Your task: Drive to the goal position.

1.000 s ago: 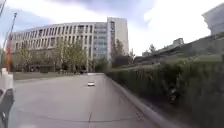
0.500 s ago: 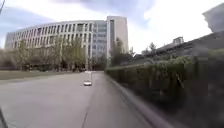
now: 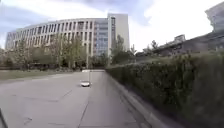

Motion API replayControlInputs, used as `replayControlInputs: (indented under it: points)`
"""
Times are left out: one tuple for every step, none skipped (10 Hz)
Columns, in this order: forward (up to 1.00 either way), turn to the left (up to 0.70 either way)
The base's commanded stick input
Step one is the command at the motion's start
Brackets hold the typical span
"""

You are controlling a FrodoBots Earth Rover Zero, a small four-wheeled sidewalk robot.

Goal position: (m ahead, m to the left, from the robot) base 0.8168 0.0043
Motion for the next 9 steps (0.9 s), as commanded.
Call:
replayControlInputs:
  points:
    - [1.0, 0.0]
    - [1.0, 0.0]
    - [1.0, 0.0]
    - [1.0, 0.0]
    - [1.0, 0.0]
    - [1.0, 0.0]
    - [1.0, 0.0]
    - [1.0, 0.0]
    - [1.0, 0.0]
